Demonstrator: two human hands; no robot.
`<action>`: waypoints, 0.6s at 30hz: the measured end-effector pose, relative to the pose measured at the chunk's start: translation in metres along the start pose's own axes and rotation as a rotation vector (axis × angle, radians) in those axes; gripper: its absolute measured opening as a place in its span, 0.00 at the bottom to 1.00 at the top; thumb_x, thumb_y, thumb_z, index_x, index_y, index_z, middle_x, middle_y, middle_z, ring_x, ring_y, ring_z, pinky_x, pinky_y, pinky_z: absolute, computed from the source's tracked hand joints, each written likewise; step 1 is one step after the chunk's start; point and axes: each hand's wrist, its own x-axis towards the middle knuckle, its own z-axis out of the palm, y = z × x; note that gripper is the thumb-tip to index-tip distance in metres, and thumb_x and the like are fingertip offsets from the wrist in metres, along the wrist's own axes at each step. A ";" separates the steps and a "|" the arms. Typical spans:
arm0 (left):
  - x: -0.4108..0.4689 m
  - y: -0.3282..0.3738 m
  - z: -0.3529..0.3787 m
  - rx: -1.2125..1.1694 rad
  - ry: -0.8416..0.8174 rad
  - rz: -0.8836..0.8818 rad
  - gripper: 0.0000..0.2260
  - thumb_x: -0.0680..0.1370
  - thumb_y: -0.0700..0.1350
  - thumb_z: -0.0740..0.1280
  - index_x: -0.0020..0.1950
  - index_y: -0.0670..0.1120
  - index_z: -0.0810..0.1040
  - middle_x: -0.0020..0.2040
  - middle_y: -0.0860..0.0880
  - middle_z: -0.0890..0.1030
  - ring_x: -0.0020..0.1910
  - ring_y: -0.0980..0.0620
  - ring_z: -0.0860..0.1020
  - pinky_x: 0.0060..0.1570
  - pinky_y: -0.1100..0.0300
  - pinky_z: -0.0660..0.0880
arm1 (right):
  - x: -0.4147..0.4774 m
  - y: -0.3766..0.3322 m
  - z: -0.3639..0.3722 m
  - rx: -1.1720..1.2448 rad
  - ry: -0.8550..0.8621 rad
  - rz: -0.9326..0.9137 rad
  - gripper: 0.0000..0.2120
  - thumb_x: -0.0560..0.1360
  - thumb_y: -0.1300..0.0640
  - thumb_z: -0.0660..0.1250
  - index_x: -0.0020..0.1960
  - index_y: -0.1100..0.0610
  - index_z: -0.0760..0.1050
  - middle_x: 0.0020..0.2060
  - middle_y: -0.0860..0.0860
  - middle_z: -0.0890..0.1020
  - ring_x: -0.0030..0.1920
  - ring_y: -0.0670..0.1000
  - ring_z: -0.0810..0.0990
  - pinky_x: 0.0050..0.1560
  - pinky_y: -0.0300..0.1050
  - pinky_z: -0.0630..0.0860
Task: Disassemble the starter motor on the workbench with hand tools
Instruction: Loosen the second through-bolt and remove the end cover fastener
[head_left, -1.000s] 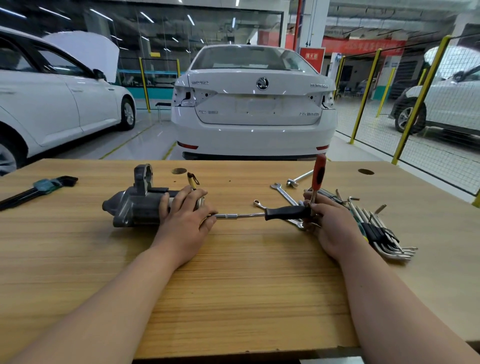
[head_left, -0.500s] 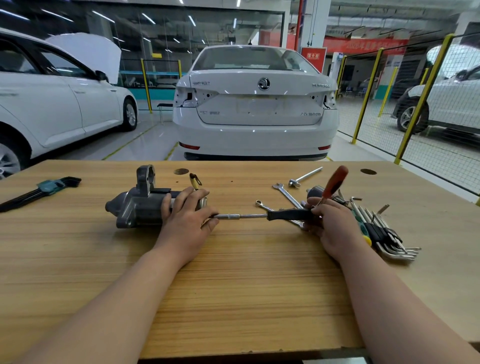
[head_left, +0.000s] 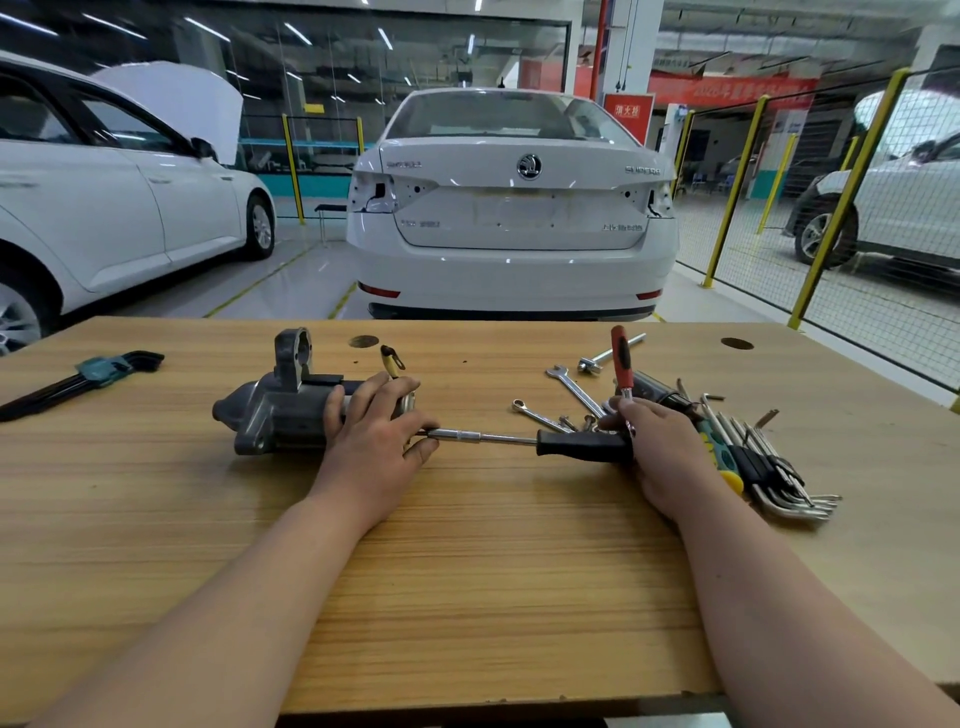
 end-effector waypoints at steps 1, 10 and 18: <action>0.000 0.000 0.000 0.002 0.001 -0.001 0.08 0.77 0.54 0.65 0.55 0.59 0.79 0.73 0.56 0.63 0.75 0.52 0.50 0.70 0.51 0.34 | 0.000 -0.002 0.000 -0.001 -0.028 -0.018 0.11 0.82 0.55 0.60 0.47 0.49 0.80 0.52 0.51 0.83 0.51 0.51 0.80 0.54 0.48 0.77; 0.000 0.001 0.000 -0.009 0.005 -0.011 0.07 0.77 0.54 0.65 0.54 0.58 0.79 0.73 0.56 0.63 0.75 0.52 0.49 0.70 0.52 0.35 | 0.008 -0.005 -0.003 0.516 -0.108 0.108 0.14 0.80 0.69 0.60 0.64 0.66 0.74 0.56 0.61 0.79 0.52 0.53 0.80 0.53 0.48 0.79; 0.000 0.002 -0.003 0.006 0.007 -0.005 0.08 0.77 0.54 0.65 0.55 0.58 0.80 0.73 0.55 0.64 0.75 0.51 0.50 0.71 0.51 0.36 | -0.001 -0.005 -0.006 0.372 -0.060 0.143 0.07 0.81 0.64 0.63 0.53 0.57 0.78 0.54 0.59 0.79 0.54 0.58 0.82 0.37 0.45 0.83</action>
